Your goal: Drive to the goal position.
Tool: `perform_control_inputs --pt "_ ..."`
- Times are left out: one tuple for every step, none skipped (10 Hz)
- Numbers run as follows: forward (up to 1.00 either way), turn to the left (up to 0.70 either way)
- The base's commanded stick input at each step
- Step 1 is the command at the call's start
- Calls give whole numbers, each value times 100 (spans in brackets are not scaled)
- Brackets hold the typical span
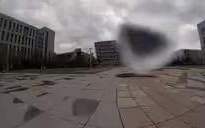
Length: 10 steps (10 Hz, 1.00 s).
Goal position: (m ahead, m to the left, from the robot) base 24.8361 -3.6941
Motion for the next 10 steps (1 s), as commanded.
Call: perform_control_inputs --pt "70 0" --pt "70 0" --pt "70 0" --pt "70 0" --pt "70 0" --pt "70 0" --pt "70 0" --pt "70 0" --pt "70 0" --pt "70 0"
